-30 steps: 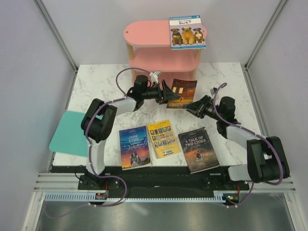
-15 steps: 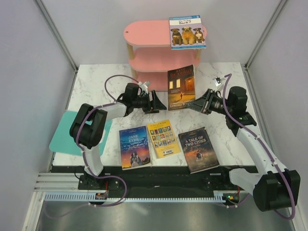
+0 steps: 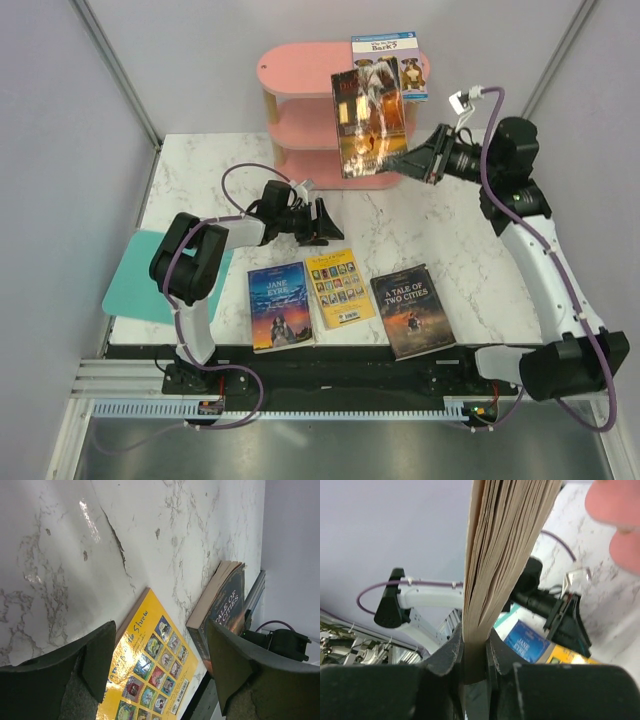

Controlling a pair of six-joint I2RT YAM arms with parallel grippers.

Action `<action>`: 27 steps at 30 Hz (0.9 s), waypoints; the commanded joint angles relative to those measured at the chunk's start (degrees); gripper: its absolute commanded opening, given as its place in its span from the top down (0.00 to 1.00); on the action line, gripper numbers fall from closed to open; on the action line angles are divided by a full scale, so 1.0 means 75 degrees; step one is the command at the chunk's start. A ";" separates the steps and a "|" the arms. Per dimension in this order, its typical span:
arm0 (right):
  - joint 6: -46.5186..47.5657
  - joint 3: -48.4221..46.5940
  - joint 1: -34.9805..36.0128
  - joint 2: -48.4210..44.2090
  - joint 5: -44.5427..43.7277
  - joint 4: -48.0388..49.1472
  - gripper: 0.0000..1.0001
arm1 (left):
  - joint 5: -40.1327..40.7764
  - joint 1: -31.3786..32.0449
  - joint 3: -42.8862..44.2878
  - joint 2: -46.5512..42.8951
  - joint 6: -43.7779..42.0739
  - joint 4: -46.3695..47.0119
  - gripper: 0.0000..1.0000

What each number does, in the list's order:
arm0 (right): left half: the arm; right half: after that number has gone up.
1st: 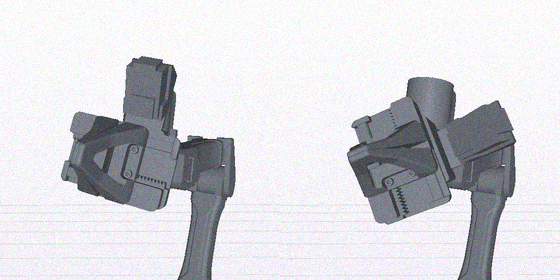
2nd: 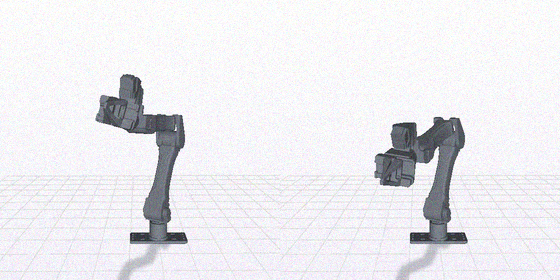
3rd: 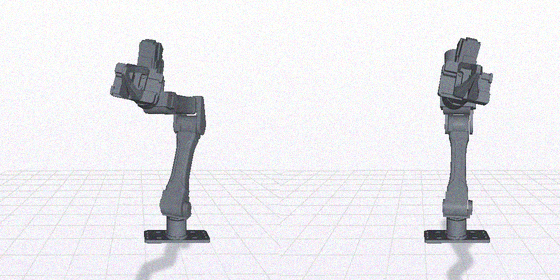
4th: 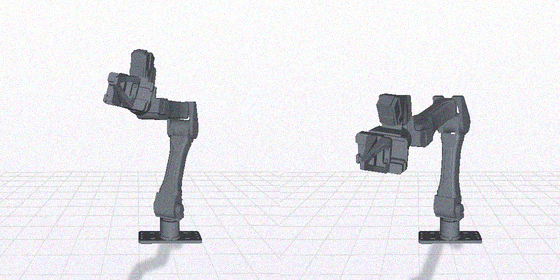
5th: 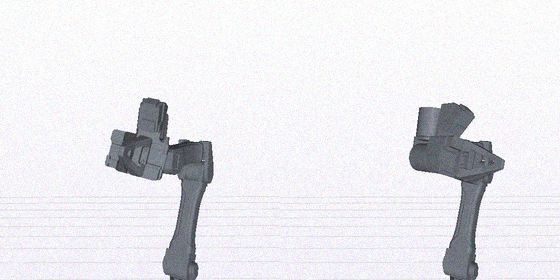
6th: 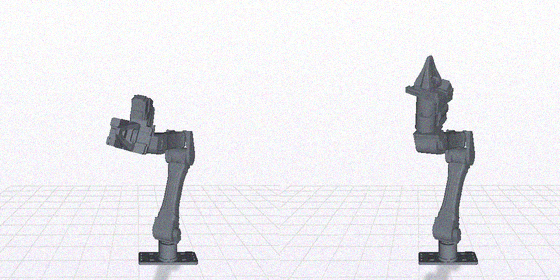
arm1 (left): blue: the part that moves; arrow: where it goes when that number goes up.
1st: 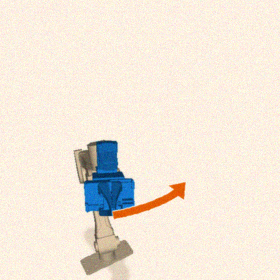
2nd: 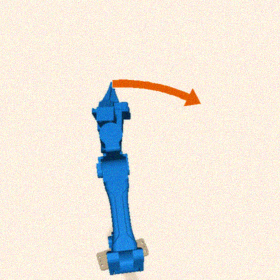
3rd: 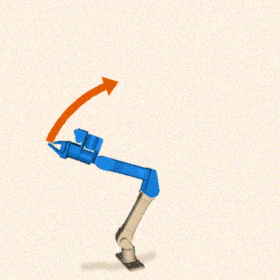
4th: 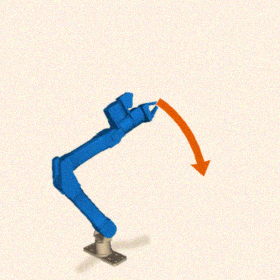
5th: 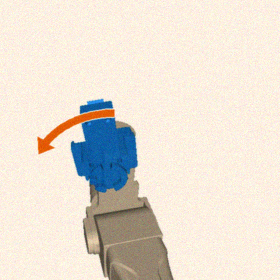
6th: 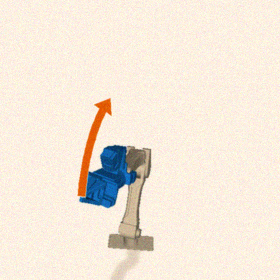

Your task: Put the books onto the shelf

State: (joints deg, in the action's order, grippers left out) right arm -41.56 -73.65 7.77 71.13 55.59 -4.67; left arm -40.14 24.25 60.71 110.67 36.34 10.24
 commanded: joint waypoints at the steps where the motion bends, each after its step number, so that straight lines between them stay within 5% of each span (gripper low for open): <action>1: -0.0153 -0.1802 -0.0075 0.1210 0.0134 0.0447 0.99 | 0.0020 0.0024 -0.0137 -0.0049 -0.0462 -0.0064 0.21; 8: -0.1698 -0.5552 -0.0508 0.3743 0.0556 0.0563 0.99 | 0.0020 0.0036 -0.0406 -0.0272 -0.0521 -0.0111 0.21; 13: -0.3990 -0.7193 -0.0754 0.5476 0.0977 0.2096 0.98 | 0.0008 0.0036 -0.0582 -0.0389 -0.0568 -0.0123 0.22; 18: -0.5872 -0.7290 -0.0895 0.6358 0.1107 0.3984 0.97 | 0.0055 0.0036 -0.0700 -0.0459 -0.0638 -0.0193 0.22; 27: -0.5791 -0.6939 -0.0989 0.6500 0.0978 0.3494 0.92 | 0.0020 0.0036 -0.0665 -0.0424 -0.0626 -0.0228 0.23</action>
State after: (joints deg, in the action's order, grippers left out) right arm -83.22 -124.77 0.49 122.10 62.76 16.47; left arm -40.40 24.25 55.86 109.10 34.17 9.06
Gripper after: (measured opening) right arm 0.201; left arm 0.770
